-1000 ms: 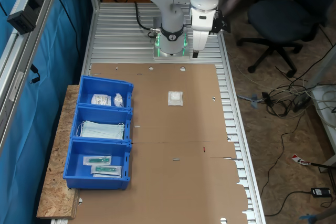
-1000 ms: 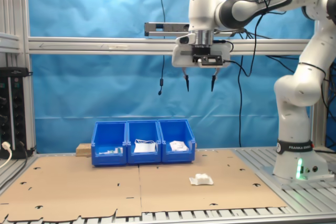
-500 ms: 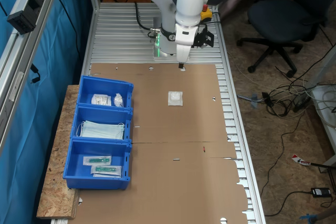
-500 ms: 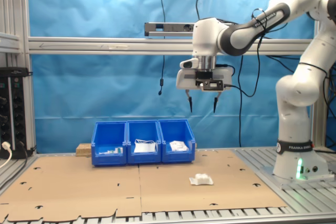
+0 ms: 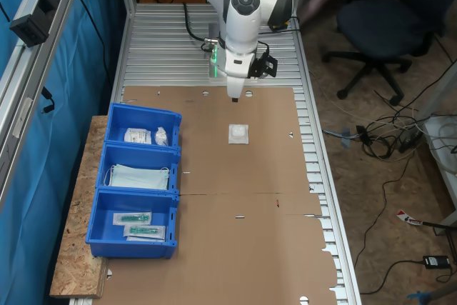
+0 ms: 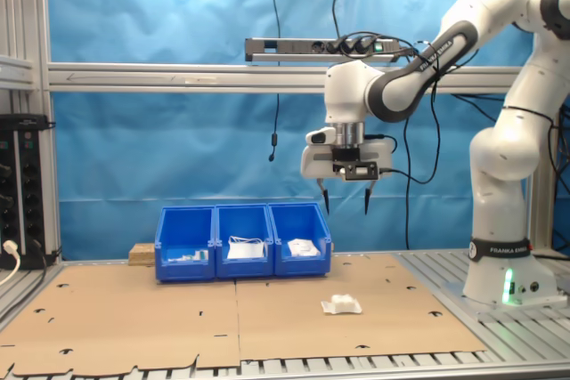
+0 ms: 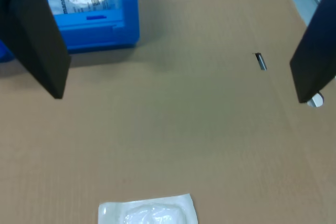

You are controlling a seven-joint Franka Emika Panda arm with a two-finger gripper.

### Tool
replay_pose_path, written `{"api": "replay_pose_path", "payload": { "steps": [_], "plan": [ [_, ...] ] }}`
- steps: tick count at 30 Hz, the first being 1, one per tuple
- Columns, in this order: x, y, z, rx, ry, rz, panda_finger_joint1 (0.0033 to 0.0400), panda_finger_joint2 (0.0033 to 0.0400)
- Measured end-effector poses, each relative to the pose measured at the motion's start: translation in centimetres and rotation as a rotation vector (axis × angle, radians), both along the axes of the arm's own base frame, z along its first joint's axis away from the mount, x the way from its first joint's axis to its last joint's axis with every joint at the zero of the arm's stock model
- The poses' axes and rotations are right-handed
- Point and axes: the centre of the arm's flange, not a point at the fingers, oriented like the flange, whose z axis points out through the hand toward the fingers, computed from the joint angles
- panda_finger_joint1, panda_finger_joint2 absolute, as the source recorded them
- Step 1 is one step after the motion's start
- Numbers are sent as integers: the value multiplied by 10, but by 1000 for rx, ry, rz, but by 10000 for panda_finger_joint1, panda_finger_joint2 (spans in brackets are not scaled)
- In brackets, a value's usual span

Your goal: Pick and place sorting task of medical equipment.

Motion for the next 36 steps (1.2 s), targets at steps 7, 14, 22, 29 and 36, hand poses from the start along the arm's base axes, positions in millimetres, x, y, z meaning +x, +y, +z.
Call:
{"api": "replay_pose_path", "payload": {
  "steps": [7, 14, 22, 29, 36],
  "plan": [
    [4, -2, -27, 16, 40, 17, 400, 400],
    [4, -3, -53, 31, 88, 28, 400, 400],
    [0, -2, -76, 40, 116, 33, 400, 400],
    [-3, -1, -88, 39, 102, 43, 400, 400],
    [-3, -1, -104, 42, 85, 54, 400, 400]
  ]
}}
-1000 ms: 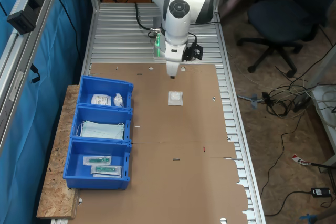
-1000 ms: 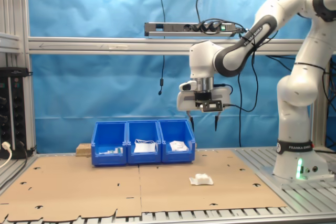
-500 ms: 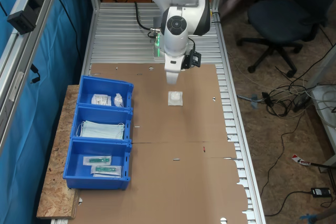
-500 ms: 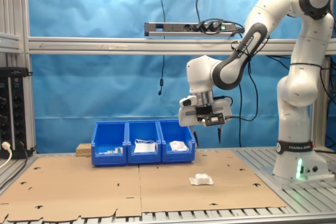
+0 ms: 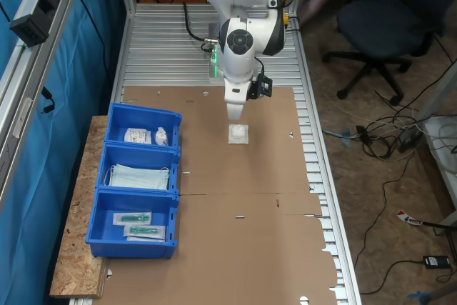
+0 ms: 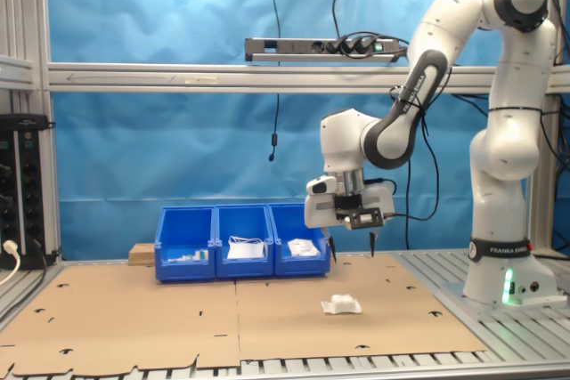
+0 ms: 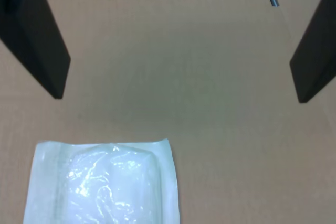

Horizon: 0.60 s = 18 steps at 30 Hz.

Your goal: Pick and place sorting task of medical equipment.

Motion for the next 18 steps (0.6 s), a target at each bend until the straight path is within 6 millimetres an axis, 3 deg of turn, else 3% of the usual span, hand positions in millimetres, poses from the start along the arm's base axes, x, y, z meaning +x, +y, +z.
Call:
{"api": "replay_pose_path", "payload": {
  "steps": [18],
  "plan": [
    [3, 2, -57, 21, -60, 1, 400, 400]
  ]
}}
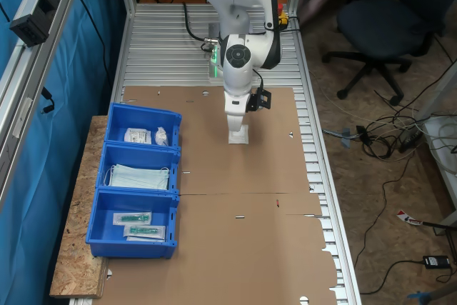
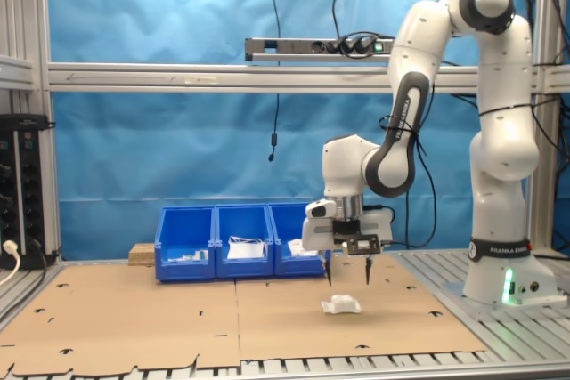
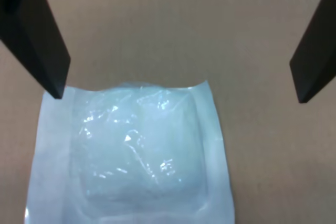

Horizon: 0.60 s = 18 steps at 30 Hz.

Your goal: Pick and place sorting task of medical equipment.

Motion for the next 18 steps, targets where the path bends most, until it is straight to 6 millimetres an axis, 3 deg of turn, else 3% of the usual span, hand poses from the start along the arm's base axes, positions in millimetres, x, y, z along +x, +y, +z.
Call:
{"api": "replay_pose_path", "payload": {
  "steps": [18],
  "plan": [
    [2, 2, -38, 11, -105, -10, 400, 400]
  ]
}}
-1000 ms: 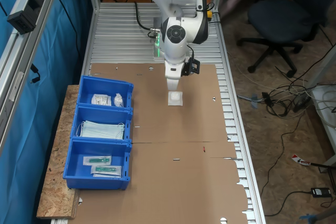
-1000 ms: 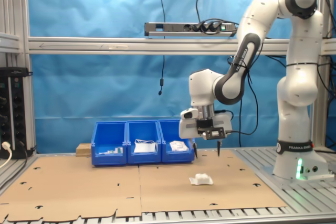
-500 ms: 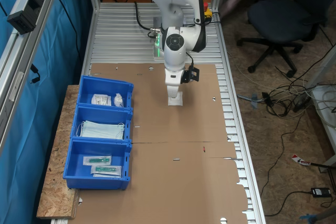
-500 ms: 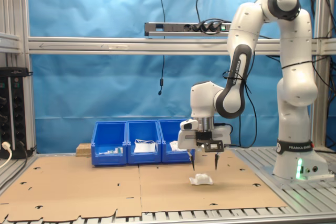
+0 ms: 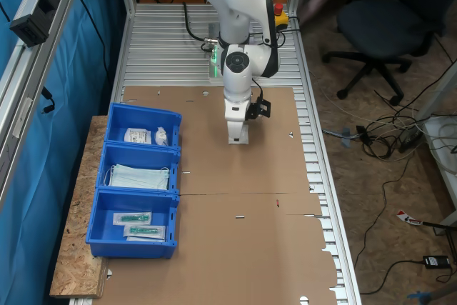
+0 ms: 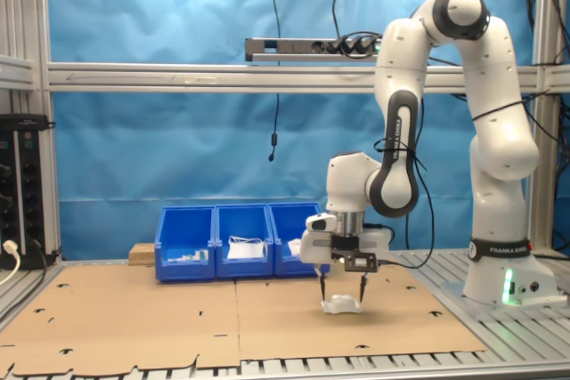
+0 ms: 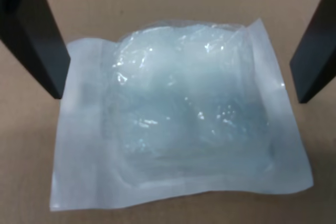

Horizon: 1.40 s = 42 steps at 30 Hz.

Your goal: Pick and place sorting task of medical equipment.

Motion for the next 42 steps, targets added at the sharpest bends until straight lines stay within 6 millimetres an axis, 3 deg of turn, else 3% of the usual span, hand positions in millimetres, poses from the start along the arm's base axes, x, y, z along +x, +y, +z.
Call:
{"api": "replay_pose_path", "payload": {
  "steps": [14, 42],
  "plan": [
    [3, 3, 1, -3, -68, 6, 400, 400],
    [-15, 12, -5, -2, -71, 26, 400, 400]
  ]
}}
